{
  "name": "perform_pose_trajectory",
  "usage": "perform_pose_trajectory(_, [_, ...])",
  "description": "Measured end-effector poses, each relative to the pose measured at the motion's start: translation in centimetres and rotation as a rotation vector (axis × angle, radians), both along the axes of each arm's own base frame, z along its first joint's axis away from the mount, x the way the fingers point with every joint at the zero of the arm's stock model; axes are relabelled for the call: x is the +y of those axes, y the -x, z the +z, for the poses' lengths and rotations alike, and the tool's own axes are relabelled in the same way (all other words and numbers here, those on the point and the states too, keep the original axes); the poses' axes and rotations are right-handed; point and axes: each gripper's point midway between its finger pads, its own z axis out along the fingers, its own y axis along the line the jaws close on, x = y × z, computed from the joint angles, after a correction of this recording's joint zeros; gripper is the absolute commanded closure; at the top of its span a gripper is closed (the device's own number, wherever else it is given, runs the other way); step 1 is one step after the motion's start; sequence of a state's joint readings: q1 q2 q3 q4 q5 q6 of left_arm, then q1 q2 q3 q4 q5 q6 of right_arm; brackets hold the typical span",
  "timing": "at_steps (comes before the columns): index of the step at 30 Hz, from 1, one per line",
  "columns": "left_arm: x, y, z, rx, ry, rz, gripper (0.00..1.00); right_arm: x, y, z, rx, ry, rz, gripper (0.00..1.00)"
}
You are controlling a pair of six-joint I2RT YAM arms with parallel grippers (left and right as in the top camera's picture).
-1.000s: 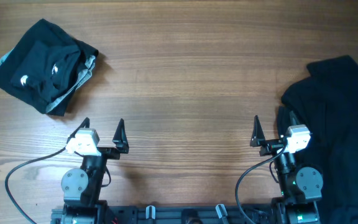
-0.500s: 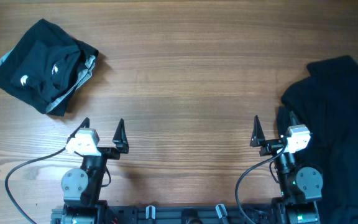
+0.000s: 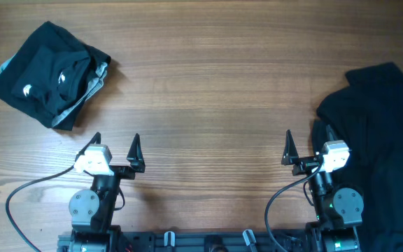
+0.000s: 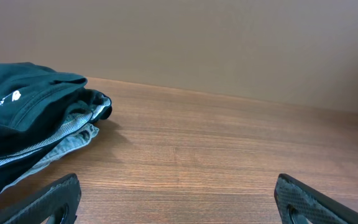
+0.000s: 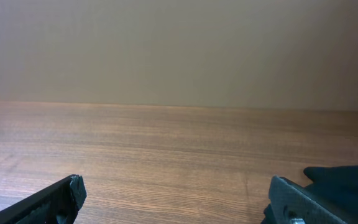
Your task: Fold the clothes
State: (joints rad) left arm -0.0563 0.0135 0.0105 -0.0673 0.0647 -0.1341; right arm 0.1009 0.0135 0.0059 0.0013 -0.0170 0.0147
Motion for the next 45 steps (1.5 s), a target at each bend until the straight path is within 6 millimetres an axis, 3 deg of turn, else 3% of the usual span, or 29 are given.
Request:
perform_pose_trajectory(20, [0.0,0.0,0.0,0.0,0.0,0.0,0.0,0.0,0.0,0.0,0.0,0.0,0.0,0.0])
perform_pose_trajectory(26, [-0.1,0.0,0.9,-0.035,0.002,-0.008,0.0,0.7,0.1,1.2,-0.045,-0.042,0.042,0.0])
perform_pose_trajectory(28, [-0.6,0.0,1.5,-0.063,0.005,-0.037,0.0,1.9,0.5,3.2,-0.119,-0.076,0.116,0.0])
perform_pose_trajectory(30, [-1.0,0.1,3.4,-0.143,0.009,-0.06,0.0,3.1,1.2,5.2,-0.178,-0.107,0.197,0.0])
perform_pose_trajectory(32, [-1.2,0.6,6.3,-0.241,0.013,-0.072,0.0,3.5,1.7,6.7,-0.145,-0.121,0.226,0.0])
perform_pose_trajectory(35, [-1.2,1.2,9.9,-0.276,0.014,-0.072,0.0,3.7,2.1,11.6,-0.042,-0.117,0.232,0.0])
perform_pose_trajectory(37, [-1.2,0.6,11.3,-0.196,0.012,-0.072,0.0,3.9,0.7,12.6,0.156,-0.119,0.226,0.0])
perform_pose_trajectory(40, [-1.3,-1.5,14.2,-0.044,0.009,-0.07,0.0,4.3,-3.2,12.8,0.476,-0.098,0.21,0.0])
perform_pose_trajectory(45, [-1.6,-6.6,16.4,0.289,0.003,-0.069,0.0,6.3,-10.7,11.8,0.712,-0.11,0.275,0.0])
